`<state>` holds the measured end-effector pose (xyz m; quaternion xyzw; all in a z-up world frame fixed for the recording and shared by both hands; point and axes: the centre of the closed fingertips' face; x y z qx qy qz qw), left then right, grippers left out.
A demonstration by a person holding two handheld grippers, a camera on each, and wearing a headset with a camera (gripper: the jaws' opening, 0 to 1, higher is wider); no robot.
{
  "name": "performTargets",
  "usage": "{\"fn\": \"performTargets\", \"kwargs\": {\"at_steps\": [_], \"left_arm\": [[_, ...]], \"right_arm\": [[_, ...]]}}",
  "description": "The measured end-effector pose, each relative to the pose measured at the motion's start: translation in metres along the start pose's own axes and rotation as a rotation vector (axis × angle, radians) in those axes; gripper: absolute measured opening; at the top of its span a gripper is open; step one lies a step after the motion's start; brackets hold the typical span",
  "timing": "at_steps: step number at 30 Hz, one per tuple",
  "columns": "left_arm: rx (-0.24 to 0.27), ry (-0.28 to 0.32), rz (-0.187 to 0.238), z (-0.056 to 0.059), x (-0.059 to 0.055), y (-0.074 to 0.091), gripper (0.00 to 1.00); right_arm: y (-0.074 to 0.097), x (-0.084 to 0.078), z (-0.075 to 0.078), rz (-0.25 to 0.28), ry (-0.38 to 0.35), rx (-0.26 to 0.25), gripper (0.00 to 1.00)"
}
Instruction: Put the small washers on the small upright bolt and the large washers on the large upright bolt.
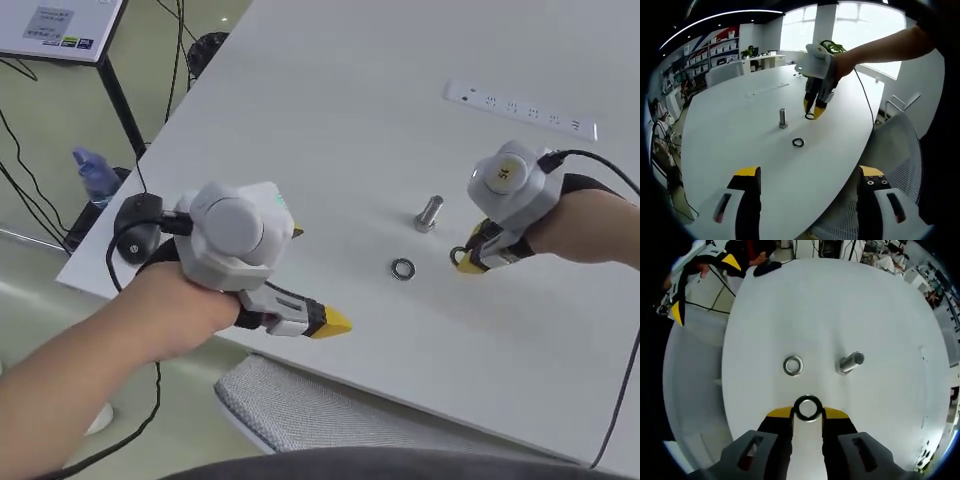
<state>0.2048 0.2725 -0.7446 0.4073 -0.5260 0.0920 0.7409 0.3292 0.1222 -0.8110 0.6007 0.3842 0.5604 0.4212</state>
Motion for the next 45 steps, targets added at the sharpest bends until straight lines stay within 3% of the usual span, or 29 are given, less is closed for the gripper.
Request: {"fn": "performTargets", "kwargs": {"at_steps": [9, 12, 21, 38, 45], "left_arm": [[0.011, 0.003, 0.012, 0.0, -0.002, -0.004, 0.78], [0.007, -0.012, -0.005, 0.0, -0.006, -0.005, 0.78], [0.012, -0.008, 0.0, -0.007, -0.003, -0.006, 0.78], [0.007, 0.012, 0.005, -0.014, -0.004, -0.005, 0.77], [0.011, 0.015, -0.003, -0.015, -0.006, -0.003, 0.76]], "right_arm": [[0.015, 0.007, 0.007, 0.007, 0.004, -0.014, 0.21], [0.019, 0.011, 0.013, 0.006, 0.014, -0.023, 0.21], [0.022, 0.026, 0.033, 0.01, 0.02, -0.036, 0.21], [0.01, 0.059, 0.061, 0.045, 0.032, -0.067, 0.21], [0.0, 0.061, 0.062, 0.021, 0.037, -0.059, 0.21]]}}
Point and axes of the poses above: the centre of the closed fingertips' face, and the gripper's own axes: y roughly backward along the fingers, z roughly to its right, x roughly out of its top, and after that the axes turned 8 degrees about z, right-handed
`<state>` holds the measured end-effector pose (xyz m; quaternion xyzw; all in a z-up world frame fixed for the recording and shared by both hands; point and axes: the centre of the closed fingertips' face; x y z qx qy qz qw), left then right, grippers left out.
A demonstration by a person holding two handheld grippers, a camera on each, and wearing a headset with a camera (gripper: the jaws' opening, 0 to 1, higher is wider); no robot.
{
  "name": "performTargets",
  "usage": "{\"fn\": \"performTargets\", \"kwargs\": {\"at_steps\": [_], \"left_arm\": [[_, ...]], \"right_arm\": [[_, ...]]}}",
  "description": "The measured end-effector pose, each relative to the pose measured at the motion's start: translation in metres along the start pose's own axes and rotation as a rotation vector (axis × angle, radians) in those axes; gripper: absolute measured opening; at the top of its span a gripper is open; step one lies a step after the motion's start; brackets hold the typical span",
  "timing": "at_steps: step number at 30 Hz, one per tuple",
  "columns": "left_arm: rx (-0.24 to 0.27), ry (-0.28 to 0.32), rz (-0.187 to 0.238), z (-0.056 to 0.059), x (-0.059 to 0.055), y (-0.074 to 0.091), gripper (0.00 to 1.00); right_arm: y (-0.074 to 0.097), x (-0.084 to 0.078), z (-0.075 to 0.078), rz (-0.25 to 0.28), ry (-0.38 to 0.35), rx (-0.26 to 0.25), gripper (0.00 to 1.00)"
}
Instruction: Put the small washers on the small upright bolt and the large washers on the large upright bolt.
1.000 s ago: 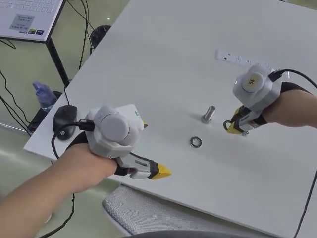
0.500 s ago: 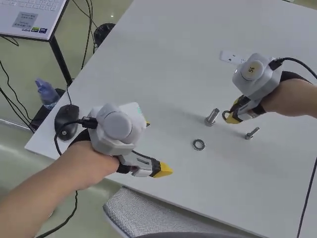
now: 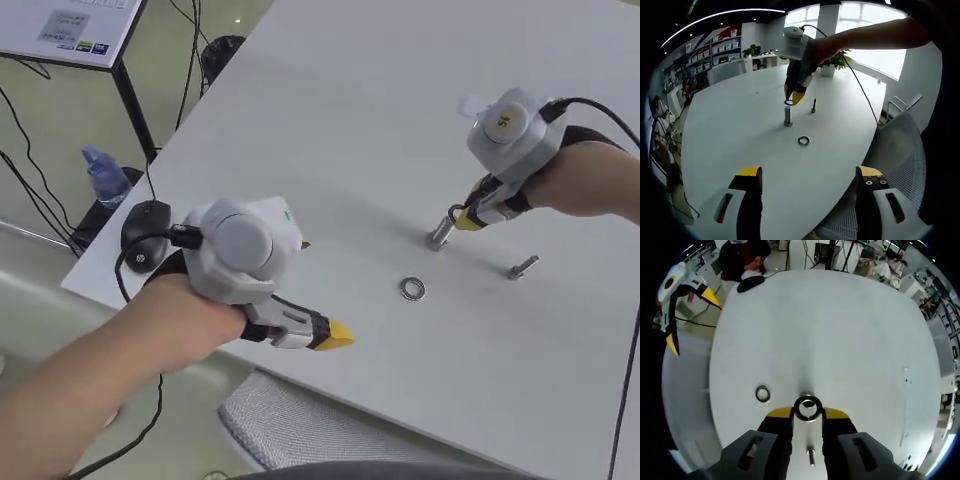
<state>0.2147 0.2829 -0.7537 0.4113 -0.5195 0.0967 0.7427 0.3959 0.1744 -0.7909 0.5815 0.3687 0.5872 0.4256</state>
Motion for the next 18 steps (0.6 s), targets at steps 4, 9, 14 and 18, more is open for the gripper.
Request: {"fn": "performTargets", "kwargs": {"at_steps": [4, 9, 14, 18], "left_arm": [[-0.001, 0.003, 0.0, 0.0, -0.002, 0.001, 0.75], [0.005, 0.008, -0.008, -0.003, -0.006, 0.004, 0.75], [0.011, 0.012, -0.004, -0.006, -0.006, 0.006, 0.75], [0.011, 0.011, -0.009, -0.007, -0.007, 0.006, 0.74]], "right_arm": [[-0.004, 0.003, 0.0, 0.002, 0.002, -0.001, 0.21], [-0.009, 0.001, 0.0, -0.012, 0.01, 0.003, 0.21], [-0.012, -0.002, 0.001, -0.028, 0.019, 0.002, 0.21], [-0.014, -0.003, 0.002, -0.033, 0.018, 0.0, 0.21]]}}
Point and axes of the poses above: the centre of the closed fingertips' face, and the gripper's own axes: y roughly backward along the fingers, z roughly to its right, x roughly out of its top, and after that the axes turned 8 degrees about z, right-handed
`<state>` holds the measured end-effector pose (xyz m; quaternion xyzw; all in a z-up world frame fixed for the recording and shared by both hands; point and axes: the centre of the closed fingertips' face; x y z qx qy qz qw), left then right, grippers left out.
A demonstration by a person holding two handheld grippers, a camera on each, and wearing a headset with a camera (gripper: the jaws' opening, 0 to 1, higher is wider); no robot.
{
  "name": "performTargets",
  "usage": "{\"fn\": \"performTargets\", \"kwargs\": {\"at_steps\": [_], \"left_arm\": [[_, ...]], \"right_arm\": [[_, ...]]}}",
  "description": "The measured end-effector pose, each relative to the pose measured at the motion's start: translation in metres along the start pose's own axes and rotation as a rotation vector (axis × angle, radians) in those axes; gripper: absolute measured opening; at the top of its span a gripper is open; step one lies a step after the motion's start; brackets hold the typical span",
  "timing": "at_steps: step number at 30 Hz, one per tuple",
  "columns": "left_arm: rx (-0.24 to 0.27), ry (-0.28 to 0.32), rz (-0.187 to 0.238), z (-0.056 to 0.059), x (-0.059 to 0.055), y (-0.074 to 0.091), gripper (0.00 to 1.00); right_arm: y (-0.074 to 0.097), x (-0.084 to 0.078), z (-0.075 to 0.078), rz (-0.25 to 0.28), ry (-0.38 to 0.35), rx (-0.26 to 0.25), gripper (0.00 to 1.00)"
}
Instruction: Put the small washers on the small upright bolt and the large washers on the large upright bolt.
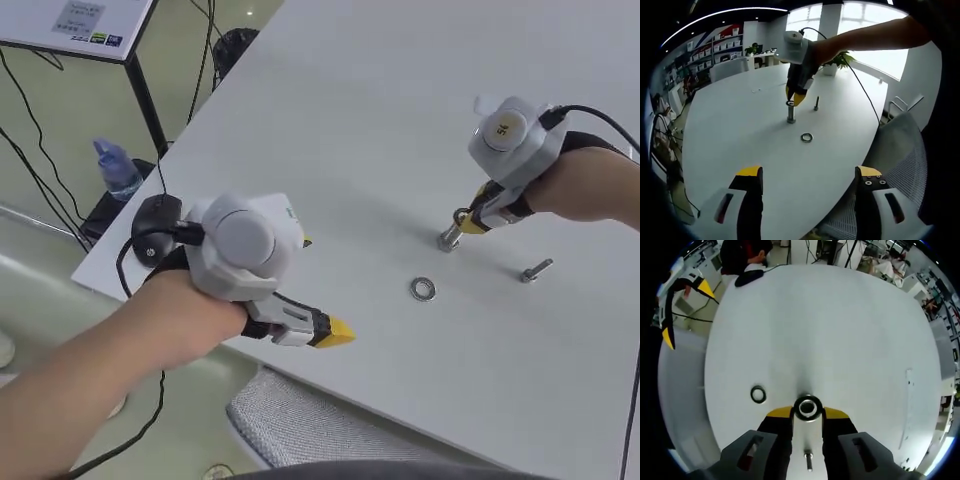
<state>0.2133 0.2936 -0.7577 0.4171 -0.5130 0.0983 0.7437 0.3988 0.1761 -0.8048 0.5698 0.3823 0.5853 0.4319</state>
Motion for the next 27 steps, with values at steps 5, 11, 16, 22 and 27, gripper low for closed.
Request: {"fn": "performTargets", "kwargs": {"at_steps": [5, 11, 16, 22, 27], "left_arm": [[-0.008, 0.008, 0.008, 0.001, 0.001, -0.002, 0.75], [-0.006, 0.008, 0.009, -0.001, 0.002, -0.001, 0.75], [-0.006, -0.004, 0.014, 0.0, 0.005, 0.0, 0.75], [-0.001, 0.001, 0.023, -0.001, 0.009, 0.0, 0.76], [-0.002, 0.005, 0.038, 0.0, 0.011, 0.0, 0.78]], "right_arm": [[-0.004, 0.0, -0.003, 0.001, -0.011, 0.01, 0.21], [-0.007, -0.001, -0.004, -0.003, -0.01, 0.012, 0.22], [-0.013, -0.004, -0.001, -0.001, -0.01, 0.012, 0.22], [-0.022, -0.007, -0.002, -0.003, -0.009, 0.014, 0.22], [-0.029, -0.008, -0.002, -0.008, 0.007, 0.008, 0.22]]}}
Point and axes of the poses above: the centre of the closed fingertips' face, and the gripper's own axes: y roughly backward along the fingers, z roughly to its right, x roughly out of its top, and after that the axes turned 8 degrees about z, right-handed
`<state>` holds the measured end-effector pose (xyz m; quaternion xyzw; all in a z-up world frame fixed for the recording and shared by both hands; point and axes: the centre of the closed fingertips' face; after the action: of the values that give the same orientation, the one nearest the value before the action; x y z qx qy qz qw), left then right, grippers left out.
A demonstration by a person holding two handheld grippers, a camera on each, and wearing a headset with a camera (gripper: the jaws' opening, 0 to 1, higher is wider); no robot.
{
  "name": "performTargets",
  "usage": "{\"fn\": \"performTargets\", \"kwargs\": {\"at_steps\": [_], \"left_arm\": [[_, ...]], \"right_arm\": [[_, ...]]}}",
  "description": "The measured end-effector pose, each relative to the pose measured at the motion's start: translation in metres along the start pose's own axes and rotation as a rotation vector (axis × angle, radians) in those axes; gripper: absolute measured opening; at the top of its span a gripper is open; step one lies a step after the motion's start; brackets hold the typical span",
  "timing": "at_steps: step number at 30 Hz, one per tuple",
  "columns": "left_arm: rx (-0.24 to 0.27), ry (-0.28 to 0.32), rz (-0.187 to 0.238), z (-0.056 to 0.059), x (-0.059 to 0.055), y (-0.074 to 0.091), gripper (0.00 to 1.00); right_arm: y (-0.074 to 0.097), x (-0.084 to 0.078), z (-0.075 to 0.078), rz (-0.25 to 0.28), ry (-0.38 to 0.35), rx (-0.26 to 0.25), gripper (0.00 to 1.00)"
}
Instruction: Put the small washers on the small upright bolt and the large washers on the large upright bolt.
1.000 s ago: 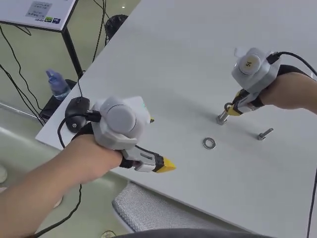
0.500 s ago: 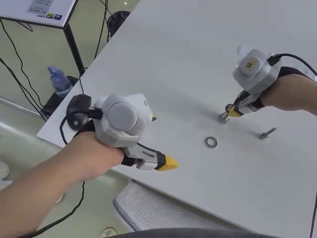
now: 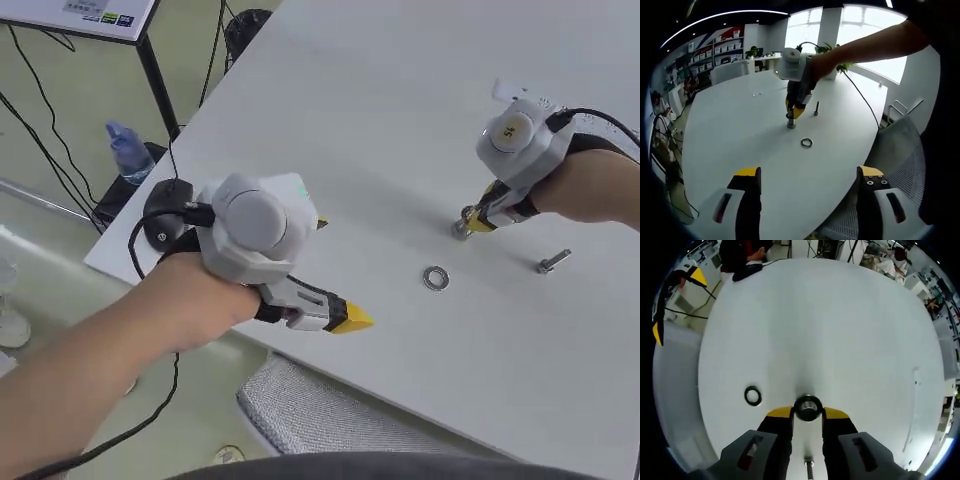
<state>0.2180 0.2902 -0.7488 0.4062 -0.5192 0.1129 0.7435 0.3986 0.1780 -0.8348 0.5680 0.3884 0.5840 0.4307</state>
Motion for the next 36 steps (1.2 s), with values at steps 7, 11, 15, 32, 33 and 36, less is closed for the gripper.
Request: {"fn": "performTargets", "kwargs": {"at_steps": [7, 11, 15, 32, 33, 36], "left_arm": [[0.009, 0.009, 0.013, 0.001, 0.002, 0.0, 0.84], [0.013, 0.0, 0.014, 0.002, 0.003, 0.001, 0.89], [0.018, 0.007, 0.015, 0.002, 0.003, 0.001, 0.92], [0.003, 0.011, -0.013, 0.004, -0.006, 0.003, 0.86], [0.001, 0.011, -0.015, 0.005, -0.007, 0.003, 0.86], [0.002, 0.009, -0.022, 0.004, -0.008, 0.003, 0.85]], "right_arm": [[-0.008, -0.003, -0.001, -0.003, -0.002, 0.006, 0.22], [-0.013, -0.005, -0.001, -0.006, -0.002, 0.007, 0.22], [-0.02, -0.008, -0.001, -0.01, -0.007, 0.009, 0.22], [-0.033, -0.009, 0.001, -0.026, -0.018, 0.025, 0.23], [-0.033, -0.009, 0.001, -0.028, -0.013, 0.025, 0.23], [-0.032, -0.009, 0.0, -0.034, 0.002, 0.02, 0.23]]}}
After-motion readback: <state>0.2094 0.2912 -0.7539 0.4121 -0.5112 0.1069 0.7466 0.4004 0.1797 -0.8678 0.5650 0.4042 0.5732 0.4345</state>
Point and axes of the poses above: the centre of the closed fingertips' face, and the gripper's own axes: y roughly backward along the fingers, z roughly to its right, x roughly out of its top, and after that the axes turned 8 degrees about z, right-handed
